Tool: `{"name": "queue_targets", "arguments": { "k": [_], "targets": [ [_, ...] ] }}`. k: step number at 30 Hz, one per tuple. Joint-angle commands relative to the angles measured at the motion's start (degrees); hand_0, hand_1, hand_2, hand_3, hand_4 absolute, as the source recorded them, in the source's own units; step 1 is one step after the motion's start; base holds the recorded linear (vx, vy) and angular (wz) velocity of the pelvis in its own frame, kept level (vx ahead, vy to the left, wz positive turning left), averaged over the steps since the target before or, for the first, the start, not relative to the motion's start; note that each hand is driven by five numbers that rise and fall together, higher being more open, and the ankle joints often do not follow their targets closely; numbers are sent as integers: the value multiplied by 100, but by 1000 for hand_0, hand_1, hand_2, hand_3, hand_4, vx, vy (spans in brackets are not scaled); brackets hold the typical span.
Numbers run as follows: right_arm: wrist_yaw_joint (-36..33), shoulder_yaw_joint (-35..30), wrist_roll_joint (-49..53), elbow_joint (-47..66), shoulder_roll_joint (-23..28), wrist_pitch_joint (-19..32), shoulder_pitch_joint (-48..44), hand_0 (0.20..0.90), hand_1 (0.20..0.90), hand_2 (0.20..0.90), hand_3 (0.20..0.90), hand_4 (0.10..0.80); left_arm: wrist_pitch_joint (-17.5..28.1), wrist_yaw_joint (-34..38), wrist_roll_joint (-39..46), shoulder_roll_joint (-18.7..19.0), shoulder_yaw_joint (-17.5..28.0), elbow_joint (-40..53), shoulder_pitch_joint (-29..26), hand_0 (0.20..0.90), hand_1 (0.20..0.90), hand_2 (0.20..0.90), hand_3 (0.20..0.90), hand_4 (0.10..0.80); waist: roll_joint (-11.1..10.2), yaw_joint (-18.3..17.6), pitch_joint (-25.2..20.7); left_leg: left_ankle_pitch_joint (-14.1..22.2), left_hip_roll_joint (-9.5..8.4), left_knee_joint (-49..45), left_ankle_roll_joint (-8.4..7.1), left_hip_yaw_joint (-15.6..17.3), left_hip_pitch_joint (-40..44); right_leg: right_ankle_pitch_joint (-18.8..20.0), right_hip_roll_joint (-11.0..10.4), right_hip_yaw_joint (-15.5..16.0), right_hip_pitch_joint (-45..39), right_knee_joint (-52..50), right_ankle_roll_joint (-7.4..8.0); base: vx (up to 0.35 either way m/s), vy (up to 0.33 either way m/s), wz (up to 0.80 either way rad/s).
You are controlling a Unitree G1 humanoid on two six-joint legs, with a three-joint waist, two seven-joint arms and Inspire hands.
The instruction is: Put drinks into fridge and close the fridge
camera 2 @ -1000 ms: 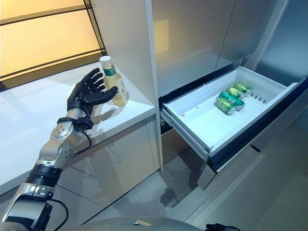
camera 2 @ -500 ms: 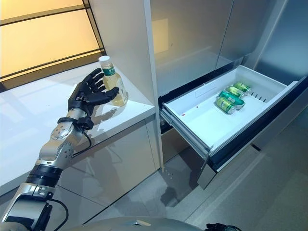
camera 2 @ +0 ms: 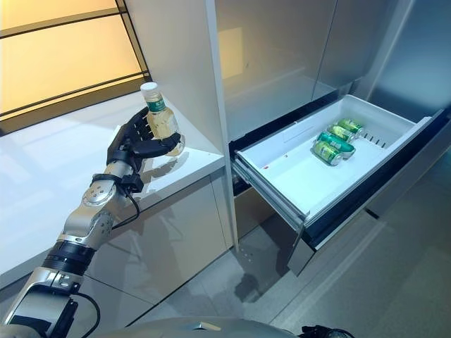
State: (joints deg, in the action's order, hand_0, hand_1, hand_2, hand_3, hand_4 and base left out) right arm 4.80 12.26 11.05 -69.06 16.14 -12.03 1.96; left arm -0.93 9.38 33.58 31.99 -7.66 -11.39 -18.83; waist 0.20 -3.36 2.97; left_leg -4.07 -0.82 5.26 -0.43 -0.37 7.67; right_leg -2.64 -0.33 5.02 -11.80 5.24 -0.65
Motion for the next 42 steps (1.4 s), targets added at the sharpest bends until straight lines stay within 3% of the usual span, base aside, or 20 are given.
{"name": "queue_targets", "arguments": {
  "k": [1,20,21,22,24,25,26,28,30,42],
  "targets": [
    [198,285,-88,-92,-17,0,-180,900,900,900,900,800,792,85,-344,-54,-3,-14,-1481,900,900,900,900,800,52,45,-208,678,-212,-28,161,-125,181,186,-18,-155,401,-235,419,0,0,0],
    [211,395,-63,-109,-29,-3,-203,900,900,900,900,800,924,367,-275,-253,-212,-253,-1840,900,900,900,900,800,37,-50,-237,680,-200,-27,154,-90,185,187,5,-230,417,-244,414,1,-2,-1],
    [215,395,-63,-105,-25,-11,-207,900,900,900,900,800,935,345,-199,-274,-228,-276,-1845,829,829,829,818,718,38,-56,-241,680,-198,-27,151,-86,186,188,4,-232,417,-243,417,2,-3,-6],
    [219,390,-68,-107,-22,-13,-213,900,900,900,900,800,928,345,-213,-298,-228,-275,-1841,829,829,829,818,718,39,-60,-243,682,-198,-27,152,-85,184,184,8,-237,422,-245,414,3,-3,-4],
    [228,380,-85,-96,-22,-23,-213,900,900,900,900,800,931,301,-204,-322,-230,-309,-1825,599,599,599,549,449,38,-65,-245,682,-196,-26,152,-84,188,184,9,-243,422,-250,416,0,0,0],
    [230,378,-89,-96,-20,-23,-214,900,900,900,900,800,928,302,-188,-326,-240,-315,-1829,599,599,599,549,449,39,-68,-245,681,-197,-26,152,-83,188,186,9,-246,423,-250,417,3,-3,-4],
    [229,381,-90,-105,-22,-13,-220,900,900,900,900,800,917,306,-165,-352,-256,-340,-1841,481,481,481,411,311,39,-73,-242,683,-196,-26,153,-79,189,185,10,-251,425,-252,417,0,-2,-4],
    [224,400,-73,-91,-24,-27,-225,900,900,900,900,800,900,305,-133,-380,-290,-366,-1860,429,429,429,351,251,38,-78,-244,680,-198,-27,157,-81,184,188,11,-262,431,-254,416,-1,-2,-2],
    [239,395,-84,-85,-15,-25,-219,900,900,900,900,800,896,275,-102,-395,-309,-405,-1868,300,300,300,200,100,35,-87,-249,684,-203,-26,159,-85,186,190,18,-270,429,-248,415,0,0,0],
    [318,435,-231,-98,-26,61,-199,900,900,900,900,800,1103,291,-120,-458,-322,-448,-1855,300,300,300,200,100,21,-91,-259,680,-193,-26,151,-58,190,209,12,-270,421,-226,427,-2,-1,-1]
  ]
}}
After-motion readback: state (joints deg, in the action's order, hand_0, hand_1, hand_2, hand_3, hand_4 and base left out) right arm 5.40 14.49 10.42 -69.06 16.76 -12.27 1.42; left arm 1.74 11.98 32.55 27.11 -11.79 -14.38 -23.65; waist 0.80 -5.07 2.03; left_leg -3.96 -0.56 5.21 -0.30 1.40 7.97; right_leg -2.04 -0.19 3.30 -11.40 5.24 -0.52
